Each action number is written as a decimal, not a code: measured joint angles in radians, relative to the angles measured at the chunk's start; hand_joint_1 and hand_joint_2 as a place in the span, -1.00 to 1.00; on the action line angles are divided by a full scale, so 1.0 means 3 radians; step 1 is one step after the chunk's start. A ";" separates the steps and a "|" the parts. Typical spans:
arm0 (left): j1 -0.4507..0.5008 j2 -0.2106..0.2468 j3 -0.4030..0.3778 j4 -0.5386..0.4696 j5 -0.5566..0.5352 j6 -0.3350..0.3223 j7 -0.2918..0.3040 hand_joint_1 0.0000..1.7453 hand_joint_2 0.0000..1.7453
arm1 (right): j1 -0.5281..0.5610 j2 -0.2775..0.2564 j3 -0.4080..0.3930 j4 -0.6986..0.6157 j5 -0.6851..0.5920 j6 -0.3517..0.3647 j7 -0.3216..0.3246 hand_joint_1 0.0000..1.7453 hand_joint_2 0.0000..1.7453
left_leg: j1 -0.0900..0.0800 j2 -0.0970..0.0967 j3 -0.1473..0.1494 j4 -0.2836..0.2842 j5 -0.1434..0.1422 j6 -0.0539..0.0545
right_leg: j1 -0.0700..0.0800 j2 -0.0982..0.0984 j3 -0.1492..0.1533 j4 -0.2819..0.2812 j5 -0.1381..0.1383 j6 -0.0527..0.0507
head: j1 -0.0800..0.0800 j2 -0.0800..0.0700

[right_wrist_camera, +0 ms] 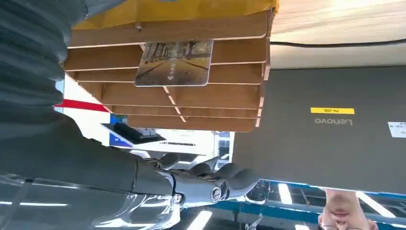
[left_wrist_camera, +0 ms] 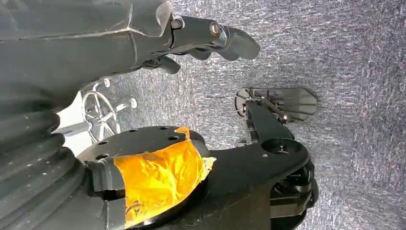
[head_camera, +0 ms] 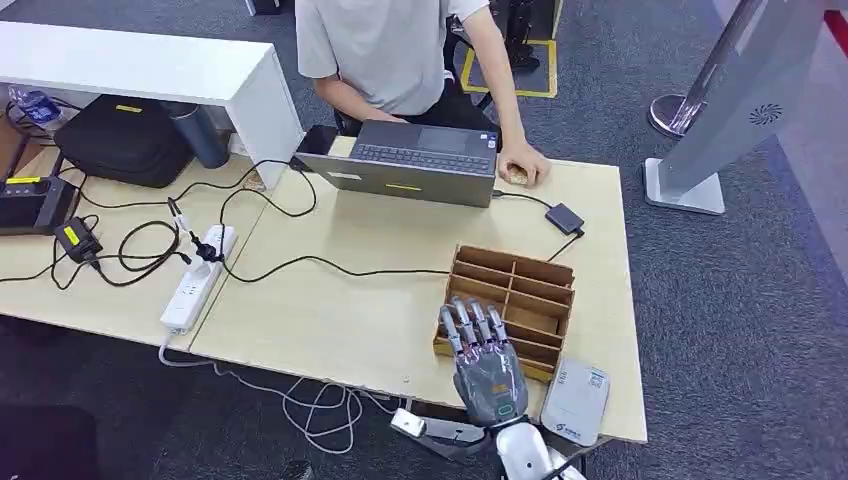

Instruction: Pass the card to the sensor for recognition and then transmit it.

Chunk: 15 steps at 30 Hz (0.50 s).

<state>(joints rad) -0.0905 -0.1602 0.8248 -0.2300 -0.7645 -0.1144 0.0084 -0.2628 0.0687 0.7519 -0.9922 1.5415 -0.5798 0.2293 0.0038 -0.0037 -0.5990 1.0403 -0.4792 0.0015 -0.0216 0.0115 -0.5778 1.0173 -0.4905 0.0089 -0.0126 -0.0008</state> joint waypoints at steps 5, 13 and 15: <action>0.0000 0.0000 -0.0001 0.0000 -0.0015 -0.0001 0.0001 -1.00 1.00 | 0.0000 0.0000 -0.0004 0.0001 -0.0006 0.0004 0.0001 -1.00 1.00 | 0.0000 0.0000 0.0000 0.0000 0.0000 0.0000 | 0.0000 0.0000 0.0000 0.0000 0.0000 0.0000 | 0.0000 0.0000; 0.0000 0.0000 -0.0001 0.0000 -0.0033 -0.0013 0.0006 -1.00 1.00 | 0.0009 -0.0003 -0.0123 -0.0028 0.0000 0.0013 0.0031 -1.00 1.00 | 0.0000 0.0000 0.0001 0.0000 0.0000 0.0000 | 0.0000 0.0000 0.0000 0.0000 0.0000 0.0000 | 0.0000 0.0000; -0.0001 0.0000 -0.0002 0.0000 -0.0038 -0.0014 0.0006 -1.00 1.00 | 0.0011 -0.0010 -0.0183 -0.0033 -0.0005 0.0010 0.0031 -1.00 1.00 | 0.0000 0.0000 0.0001 0.0000 0.0000 0.0000 | 0.0000 0.0000 0.0000 0.0000 0.0000 0.0000 | 0.0000 0.0000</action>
<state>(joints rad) -0.0907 -0.1602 0.8240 -0.2300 -0.7759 -0.1186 0.0103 -0.2596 0.0656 0.6970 -1.0021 1.5400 -0.5768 0.2384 0.0038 -0.0037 -0.5988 1.0405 -0.4792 0.0016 -0.0217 0.0116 -0.5778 1.0173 -0.4904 0.0089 -0.0126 -0.0008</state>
